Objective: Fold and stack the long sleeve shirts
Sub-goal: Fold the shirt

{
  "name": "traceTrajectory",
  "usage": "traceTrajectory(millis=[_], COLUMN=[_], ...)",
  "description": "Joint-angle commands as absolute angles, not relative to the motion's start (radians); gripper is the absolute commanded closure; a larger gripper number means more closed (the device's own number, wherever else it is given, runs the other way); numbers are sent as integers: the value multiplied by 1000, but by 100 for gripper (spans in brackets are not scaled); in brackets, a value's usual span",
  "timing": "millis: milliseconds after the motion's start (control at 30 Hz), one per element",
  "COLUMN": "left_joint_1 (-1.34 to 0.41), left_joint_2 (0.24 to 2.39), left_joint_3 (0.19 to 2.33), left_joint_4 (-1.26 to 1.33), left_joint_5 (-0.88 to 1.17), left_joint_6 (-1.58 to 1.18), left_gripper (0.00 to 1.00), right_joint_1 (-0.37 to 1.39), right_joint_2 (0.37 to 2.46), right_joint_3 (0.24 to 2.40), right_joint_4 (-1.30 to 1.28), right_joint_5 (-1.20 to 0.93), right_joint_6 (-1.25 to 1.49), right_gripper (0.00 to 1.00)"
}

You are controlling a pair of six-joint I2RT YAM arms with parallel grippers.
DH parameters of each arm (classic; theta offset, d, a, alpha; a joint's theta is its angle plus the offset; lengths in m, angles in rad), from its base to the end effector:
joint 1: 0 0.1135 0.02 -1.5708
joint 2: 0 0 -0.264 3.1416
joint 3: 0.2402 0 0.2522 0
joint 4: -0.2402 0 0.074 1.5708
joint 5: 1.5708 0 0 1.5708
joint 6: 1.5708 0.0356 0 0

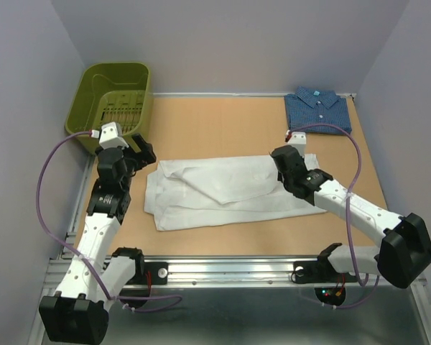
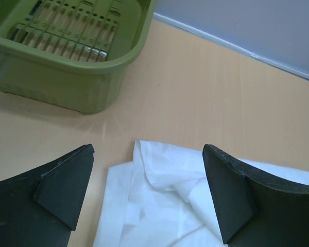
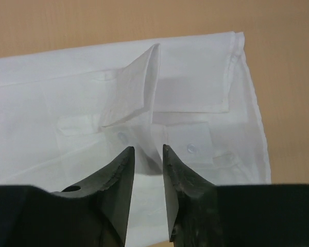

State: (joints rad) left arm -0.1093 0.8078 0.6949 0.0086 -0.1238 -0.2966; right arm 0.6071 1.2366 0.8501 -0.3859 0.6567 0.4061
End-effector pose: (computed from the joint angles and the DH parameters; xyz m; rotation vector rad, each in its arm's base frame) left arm 0.1958 -0.0171 0.3249 -0.2498 1.6596 -0.2025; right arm 0.2227 0.1283 0.2548 0.0914 2.1612 -0.1996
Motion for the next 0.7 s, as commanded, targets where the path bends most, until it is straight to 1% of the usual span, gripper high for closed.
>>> traceTrajectory(millis=[0, 33, 67, 133, 167, 200, 233, 300, 333, 400, 433, 533, 567, 600, 633, 667], left_joint_1=[-107, -109, -109, -127, -138, -153, -184, -230, -253, -323, -339, -359, -364, -377, -382, -390], left_joint_2=[847, 856, 865, 900, 919, 929, 937, 971, 983, 1038, 1060, 1140, 1155, 1182, 1196, 1212], left_joint_3=[683, 684, 686, 693, 698, 698, 701, 709, 712, 725, 732, 765, 775, 793, 801, 808], left_joint_4=[49, 49, 48, 32, 22, 17, 14, 14, 14, 14, 14, 12, 15, 20, 28, 34], left_joint_5=[-6, 70, 96, 124, 136, 137, 135, 120, 85, 51, 40, 41, 37, 32, 31, 29], left_joint_6=[-305, -316, -327, -360, -379, -388, -399, -426, -431, -430, -431, -440, -446, -448, -448, -452], left_gripper=[2, 2, 2, 2, 2, 2, 2, 7, 7, 10, 14, 23, 25, 29, 36, 38], right_joint_1=[601, 601, 601, 601, 601, 601, 601, 603, 603, 614, 621, 661, 672, 690, 699, 709], right_joint_2=[1243, 1239, 1235, 1217, 1212, 1209, 1212, 1235, 1271, 1307, 1337, 1374, 1402, 1417, 1433, 1452], right_joint_3=[839, 848, 857, 877, 905, 916, 928, 959, 966, 974, 973, 979, 986, 992, 1005, 1011], right_joint_4=[-327, -327, -327, -333, -336, -334, -333, -331, -330, -298, -279, -207, -192, -160, -144, -127], right_joint_5=[689, 701, 700, 683, 622, 573, 443, 298, 164, 40, -44, -132, -168, -198, -224, -263], right_joint_6=[417, 411, 402, 378, 367, 347, 335, 319, 316, 304, 302, 288, 285, 284, 287, 285], right_gripper=[56, 44, 38, 28, 22, 21, 21, 21, 21, 21, 21, 22, 24, 25, 28, 35])
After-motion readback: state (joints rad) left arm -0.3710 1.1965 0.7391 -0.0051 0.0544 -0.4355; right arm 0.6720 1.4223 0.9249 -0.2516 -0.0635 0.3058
